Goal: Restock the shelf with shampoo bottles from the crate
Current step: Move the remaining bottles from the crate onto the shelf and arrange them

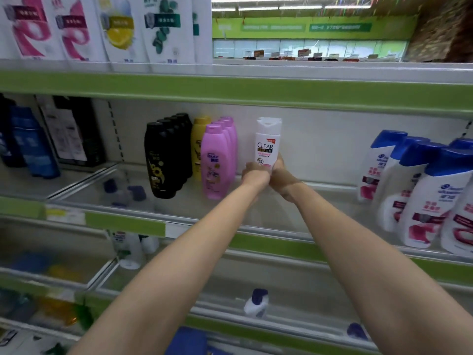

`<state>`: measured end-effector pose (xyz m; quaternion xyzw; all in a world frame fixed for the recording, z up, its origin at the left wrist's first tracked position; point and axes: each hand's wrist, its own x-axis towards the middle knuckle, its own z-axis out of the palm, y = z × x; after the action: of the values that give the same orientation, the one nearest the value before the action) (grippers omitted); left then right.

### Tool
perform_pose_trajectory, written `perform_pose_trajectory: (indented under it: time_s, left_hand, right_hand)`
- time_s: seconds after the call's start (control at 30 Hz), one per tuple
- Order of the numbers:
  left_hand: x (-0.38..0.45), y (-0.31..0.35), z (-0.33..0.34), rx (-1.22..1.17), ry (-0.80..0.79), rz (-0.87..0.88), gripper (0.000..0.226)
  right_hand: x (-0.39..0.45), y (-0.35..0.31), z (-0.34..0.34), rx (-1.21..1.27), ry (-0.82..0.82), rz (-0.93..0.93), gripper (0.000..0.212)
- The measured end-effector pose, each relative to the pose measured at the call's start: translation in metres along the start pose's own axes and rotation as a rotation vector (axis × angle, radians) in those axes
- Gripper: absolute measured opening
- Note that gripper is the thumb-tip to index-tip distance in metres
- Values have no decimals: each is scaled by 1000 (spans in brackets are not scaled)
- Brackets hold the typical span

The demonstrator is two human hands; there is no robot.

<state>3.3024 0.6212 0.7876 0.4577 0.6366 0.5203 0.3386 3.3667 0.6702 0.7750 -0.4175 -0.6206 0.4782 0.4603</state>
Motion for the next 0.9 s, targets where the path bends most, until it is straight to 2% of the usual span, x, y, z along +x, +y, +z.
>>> perform_pose_trajectory:
  time_s: [0.1,0.23,0.3,0.33,0.4,0.43,0.57,0.6,0.7,0.73,0.83,0.9]
  left_hand:
    - [-8,4,-5,-18,11,-49,78]
    - [-27,20,-21,8,56,-40,45]
    - [-21,18,-24,32,70,-51,40]
    - [-19,18,-25,36,71,-60,40]
    - [-14,16,-27,32,67,-68,42]
    - [-12,17,-28,35,59,-69,42]
    - [-4,17,-29,38,35,-72,42]
    - [-2,17,-29,33,32,-72,43]
    - [0,15,-26,-2,82,-73,48]
    - [-4,15,-26,-12,100,-65,49]
    - [-26,22,-21,66,63,-60,55]
    - [-35,25,-11,113,23,-70,61]
  right_hand:
    - [26,23,9,-19,-40,-9,25]
    - [20,12,21,-144,-37,-50,33]
    - [16,7,26,-153,-22,-62,17]
    - [18,8,28,-149,-2,-52,27]
    - [16,8,32,-155,-34,-59,64]
    - [19,10,30,-154,-60,-57,68]
    - [8,-3,33,-60,-43,-47,39]
    - [9,-3,33,-88,-34,-31,43]
    - [11,6,23,-180,-11,44,109]
    - [-4,-4,19,-210,-17,55,115]
    - [-25,-13,3,-426,36,48,86]
    - [-37,-18,-16,-478,105,34,73]
